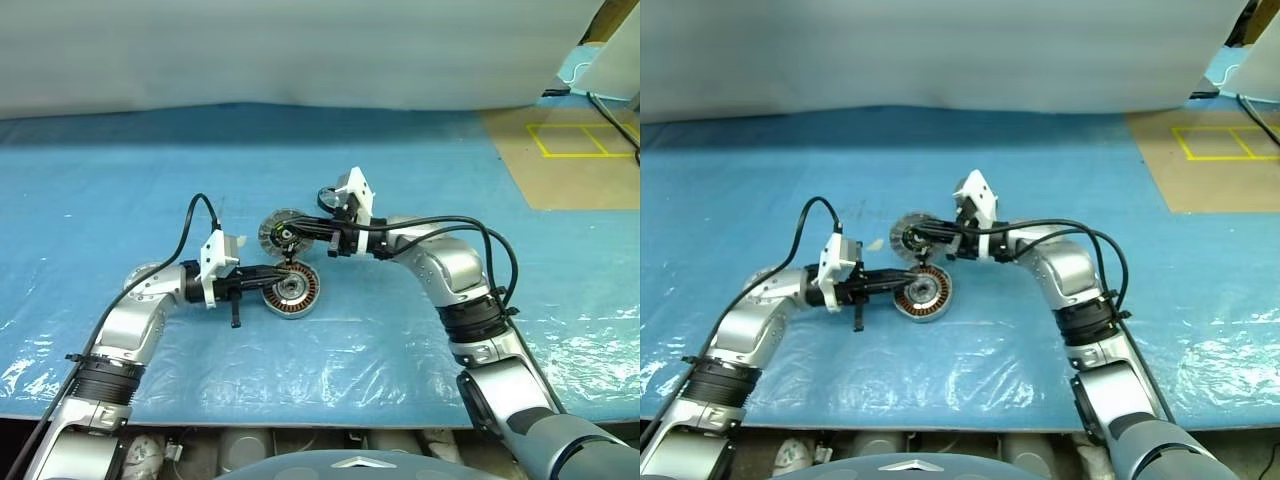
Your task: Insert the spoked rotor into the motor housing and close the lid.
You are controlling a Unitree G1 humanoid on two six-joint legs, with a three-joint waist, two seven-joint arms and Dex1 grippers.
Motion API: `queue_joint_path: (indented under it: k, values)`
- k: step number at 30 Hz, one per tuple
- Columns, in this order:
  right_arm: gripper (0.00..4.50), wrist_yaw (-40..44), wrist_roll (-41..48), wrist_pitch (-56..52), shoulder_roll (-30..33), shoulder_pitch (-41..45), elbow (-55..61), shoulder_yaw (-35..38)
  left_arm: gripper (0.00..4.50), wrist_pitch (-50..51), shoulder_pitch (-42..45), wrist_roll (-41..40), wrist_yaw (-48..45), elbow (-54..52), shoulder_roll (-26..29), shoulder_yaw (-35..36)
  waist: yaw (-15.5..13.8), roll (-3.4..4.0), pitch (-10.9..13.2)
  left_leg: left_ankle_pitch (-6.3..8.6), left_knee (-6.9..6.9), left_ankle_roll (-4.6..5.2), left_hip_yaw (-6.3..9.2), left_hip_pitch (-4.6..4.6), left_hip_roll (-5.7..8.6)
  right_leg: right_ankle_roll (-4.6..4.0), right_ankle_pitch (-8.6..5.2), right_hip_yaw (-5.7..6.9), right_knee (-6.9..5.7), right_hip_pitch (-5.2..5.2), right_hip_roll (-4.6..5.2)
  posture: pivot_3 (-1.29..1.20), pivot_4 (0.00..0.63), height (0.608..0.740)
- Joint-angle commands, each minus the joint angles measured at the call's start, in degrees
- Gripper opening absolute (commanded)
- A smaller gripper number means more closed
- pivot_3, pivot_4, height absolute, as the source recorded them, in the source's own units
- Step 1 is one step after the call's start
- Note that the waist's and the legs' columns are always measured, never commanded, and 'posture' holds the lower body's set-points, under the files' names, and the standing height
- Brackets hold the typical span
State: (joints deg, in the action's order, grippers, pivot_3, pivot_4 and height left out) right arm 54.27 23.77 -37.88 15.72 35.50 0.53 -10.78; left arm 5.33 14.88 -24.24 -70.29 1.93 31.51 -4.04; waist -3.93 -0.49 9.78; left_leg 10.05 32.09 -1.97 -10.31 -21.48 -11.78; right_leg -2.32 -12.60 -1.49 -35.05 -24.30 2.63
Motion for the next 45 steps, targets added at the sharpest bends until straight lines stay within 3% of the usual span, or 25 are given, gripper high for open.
queue_joint_path:
  k: [1, 8, 12, 16, 20, 26, 27, 35, 45]
  values:
    - [0.0, 0.65, 1.76, 0.05, 1.93, -0.76, 4.65, 1.44, 0.02, 0.98, -0.44, -2.13, 0.45, -3.72, 1.29, 2.66, -0.05, 0.0, 0.0, 0.0, 0.0, 0.0, 0.0, 0.0, 0.01, 0.0, 0.0, 0.0, 0.0, 0.0, 0.0, 0.0, 0.15, 0.74]
    - [0.0, -7.15, -3.02, 4.22, 7.21, -2.62, 4.15, 6.7, 0.02, 2.31, -3.57, -3.09, 1.22, -3.36, 5.44, 7.88, -0.03, 0.0, 0.0, 0.0, 0.0, 0.0, -0.01, -0.03, 0.02, 0.01, 0.0, 0.0, 0.08, 0.01, 0.0, 0.0, 0.15, 0.74]
    - [0.0, -10.54, -8.33, 8.85, 9.96, -3.82, 1.43, 6.1, 0.02, 3.29, -3.36, -3.59, 3.31, -3.0, 5.16, 9.79, -0.04, 0.0, 0.0, 0.0, -0.08, -0.01, -0.03, -0.03, 0.03, 0.01, 0.0, 0.01, 0.17, 0.01, 0.0, 0.0, 0.15, 0.74]
    - [0.86, -11.0, -13.47, 13.84, 11.14, -2.2, -5.25, 3.64, 0.0, 3.33, -0.61, -3.36, 4.08, -1.75, 4.03, 9.32, -0.03, -0.01, 0.0, 0.0, -0.04, 0.0, -0.05, -0.03, 0.04, 0.01, 0.01, 0.01, 0.14, 0.02, 0.01, 0.0, 0.15, 0.74]
    - [2.26, -8.6, -16.49, 18.69, 11.19, 3.31, -14.01, 1.67, 0.0, 3.48, 1.01, -3.24, 3.61, -0.78, 3.69, 8.9, 0.26, 0.0, 0.0, 0.0, -0.01, 0.0, -0.05, -0.05, 0.06, 0.01, 0.01, 0.0, 0.1, 0.01, 0.0, 0.0, 0.15, 0.74]
    - [4.3, -5.91, -21.42, 30.28, 9.74, 16.71, -38.64, -0.07, 0.0, 2.39, 1.81, -2.43, 3.26, 0.32, 3.67, 9.07, 0.92, 0.0, 0.0, 0.0, 0.09, 0.0, -0.06, -0.1, 0.08, -0.02, 0.01, 0.03, 0.0, -0.02, -0.03, 0.0, 0.15, 0.74]
    - [4.46, -4.77, -21.89, 31.45, 9.05, 19.13, -42.91, -0.26, 0.0, 2.46, 1.42, -2.55, 3.37, -0.22, 3.6, 9.09, 0.95, 0.0, 0.0, 0.0, 0.1, 0.0, -0.06, -0.12, 0.08, -0.02, 0.01, 0.06, 0.0, -0.01, -0.03, 0.0, 0.15, 0.74]
    - [4.46, -4.41, -24.25, 35.38, 2.3, 35.41, -69.22, 2.27, 0.0, 2.41, -1.45, -2.5, 4.34, -3.16, 3.11, 8.88, 1.32, 0.01, 0.01, -0.02, 0.48, 0.04, -0.01, -0.81, 0.0, -0.18, -0.04, 0.21, -0.57, -0.71, -0.02, 0.0, 0.15, 0.74]
    - [4.46, -7.52, -29.16, 33.44, -2.26, 39.95, -76.56, 2.78, 0.0, 4.18, -4.43, -4.4, 3.69, -7.95, 3.1, 8.09, 1.21, 0.07, 0.05, 0.0, 0.88, 0.05, 0.15, -1.19, -0.1, -0.29, -0.09, 0.45, -0.76, -0.88, 0.0, 0.0, 0.15, 0.74]
